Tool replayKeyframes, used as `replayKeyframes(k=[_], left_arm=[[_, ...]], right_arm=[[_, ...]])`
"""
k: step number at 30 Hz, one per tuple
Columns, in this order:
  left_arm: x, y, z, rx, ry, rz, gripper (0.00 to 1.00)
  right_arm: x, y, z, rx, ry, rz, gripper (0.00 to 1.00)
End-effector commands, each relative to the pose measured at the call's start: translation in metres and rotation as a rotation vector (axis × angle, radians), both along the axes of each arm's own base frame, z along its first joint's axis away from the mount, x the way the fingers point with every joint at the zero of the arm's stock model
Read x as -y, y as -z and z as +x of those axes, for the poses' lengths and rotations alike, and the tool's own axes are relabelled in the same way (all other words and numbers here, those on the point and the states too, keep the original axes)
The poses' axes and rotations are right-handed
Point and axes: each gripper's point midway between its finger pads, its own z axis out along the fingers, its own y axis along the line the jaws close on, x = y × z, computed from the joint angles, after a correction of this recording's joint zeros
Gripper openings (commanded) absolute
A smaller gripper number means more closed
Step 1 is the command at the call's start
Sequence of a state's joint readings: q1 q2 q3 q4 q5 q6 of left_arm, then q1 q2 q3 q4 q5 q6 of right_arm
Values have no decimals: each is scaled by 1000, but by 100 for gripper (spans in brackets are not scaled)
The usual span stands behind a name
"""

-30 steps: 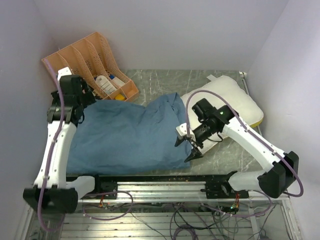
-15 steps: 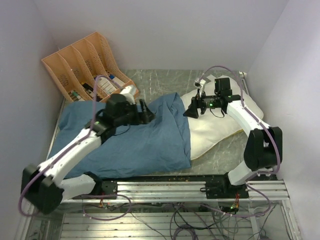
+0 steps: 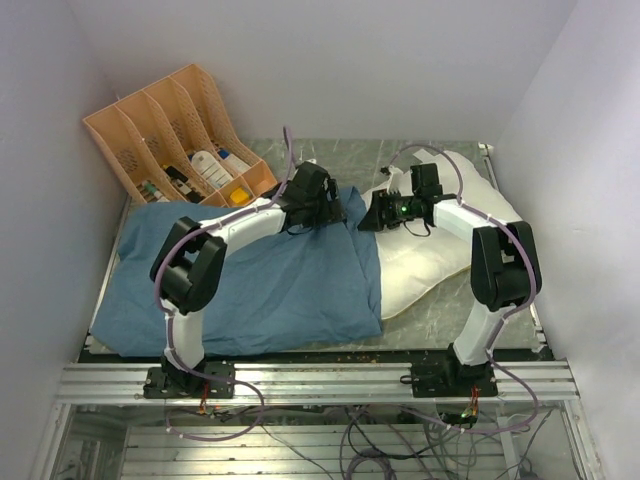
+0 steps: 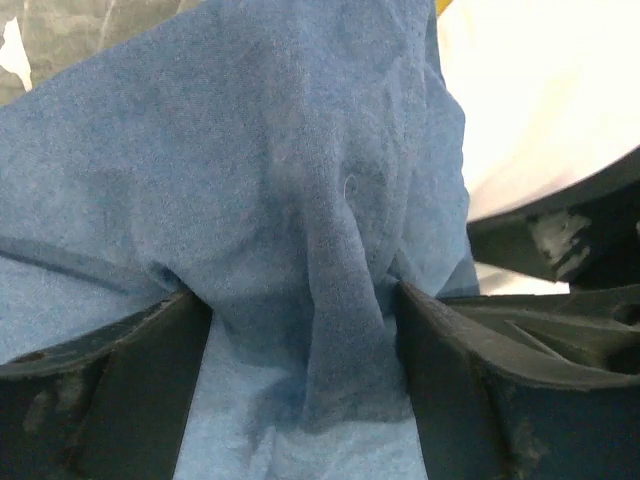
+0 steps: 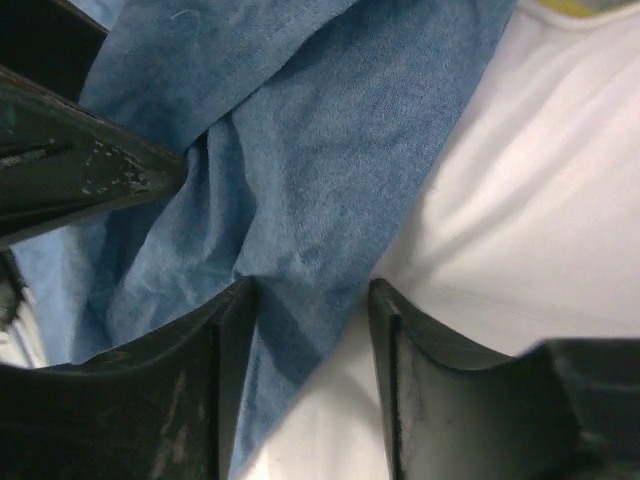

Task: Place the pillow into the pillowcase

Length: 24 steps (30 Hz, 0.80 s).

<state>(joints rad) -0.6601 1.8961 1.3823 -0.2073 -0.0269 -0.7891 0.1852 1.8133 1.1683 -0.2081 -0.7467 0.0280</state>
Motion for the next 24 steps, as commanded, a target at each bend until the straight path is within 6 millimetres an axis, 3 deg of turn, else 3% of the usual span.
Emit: replayKeyframes(k=[1,4,6,10,13,16,20,22,24], left_arm=[[4,-5,7,19,25,70,74],[-2,-14,1,21,47,95,39],[-11,-37,-5,57,47,93,32],[-21,-73,-31,113,107,48,34],[-22,-77,-60,80,190,-2,36],[-34,-64,-86,39,201,-22,35],[-63,-38,-118,6,165,-13,35],[-73,-40,-130,21,159,-28,43],[-79,-61,-131,79,149,-41,54]], right_arm=[[-13,3,-5,-64,-15,67,36],[-13,-5,-1,-33,-16,65,6],[-13,-20,0,10,-25,72,0],[-18,-49,-21,51,-68,122,0],[-21,-61,-42,62,-95,151,0],[-26,-57,-67,39,-139,148,0],[-26,-36,-99,54,-189,62,0],[-25,-27,-105,72,-200,11,0],[-25,-18,-108,63,-205,-9,0]])
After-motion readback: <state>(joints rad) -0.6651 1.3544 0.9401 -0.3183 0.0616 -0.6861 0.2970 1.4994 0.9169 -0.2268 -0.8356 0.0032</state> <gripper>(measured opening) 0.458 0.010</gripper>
